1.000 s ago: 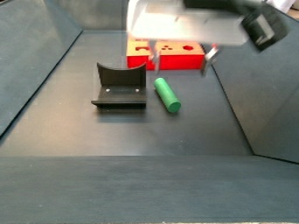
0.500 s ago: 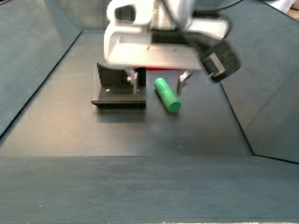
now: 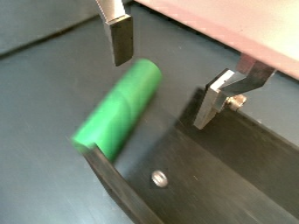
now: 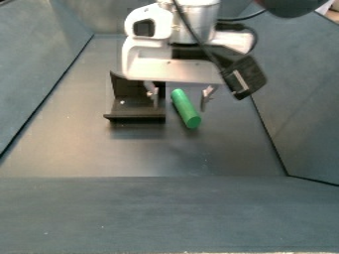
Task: Pick up the round object. Move up. Place the round object on the fixture. Regrasp the round object. Move to above the board. Insert the round object.
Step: Pick up the round object.
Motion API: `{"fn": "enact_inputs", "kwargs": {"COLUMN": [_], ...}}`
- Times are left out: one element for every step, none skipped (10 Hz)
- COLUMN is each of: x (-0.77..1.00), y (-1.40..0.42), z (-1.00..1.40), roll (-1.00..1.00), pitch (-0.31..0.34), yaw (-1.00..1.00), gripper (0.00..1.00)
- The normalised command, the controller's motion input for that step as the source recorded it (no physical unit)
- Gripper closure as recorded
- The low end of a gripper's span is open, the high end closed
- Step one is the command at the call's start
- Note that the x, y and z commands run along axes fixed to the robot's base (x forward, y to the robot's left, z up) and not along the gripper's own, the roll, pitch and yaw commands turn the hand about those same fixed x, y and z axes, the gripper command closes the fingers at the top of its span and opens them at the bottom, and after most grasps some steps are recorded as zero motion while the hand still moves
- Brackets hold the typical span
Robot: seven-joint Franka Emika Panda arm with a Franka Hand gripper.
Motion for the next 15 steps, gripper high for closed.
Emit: {"fn": "enact_inputs", "kwargs": {"x": [0.0, 0.3, 0.52, 0.37, -0.29, -0.7, -0.63, -0.8, -0.78, -0.43, 0.0, 0.14, 0.16, 0.03, 0.0], "y": [-0.31, -0.3, -0.1, -0.01, 0.2, 0.11, 0.02, 0.19, 0.37, 0.66, 0.09, -0.08, -0.29, -0.15, 0.08], "z": [-0.33, -0.63, -0.64, -0.67, -0.22, 0.0, 0.03, 0.27, 0.4, 0.21, 0.0, -0.09, -0.09, -0.05, -0.01], "roll": [0.22, 0.27, 0.17, 0.26, 0.0, -0.05, -0.04, -0.15, -0.22, -0.3, -0.13, 0.0, 0.05, 0.01, 0.0], "pitch": [-0.111, -0.101, -0.08, -0.053, -0.106, -0.17, -0.157, -0.22, -0.249, -0.223, -0.091, 0.0, 0.0, -0.004, 0.0], "yaw": [0.0, 0.03, 0.22, 0.29, 0.0, -0.24, -0.23, -0.18, 0.0, 0.18, 0.0, 0.0, 0.0, 0.0, 0.0], "gripper": [0.0, 0.0, 0.0, 0.0, 0.0, 0.0, 0.0, 0.0, 0.0, 0.0, 0.0, 0.0, 0.0, 0.0, 0.0]}}
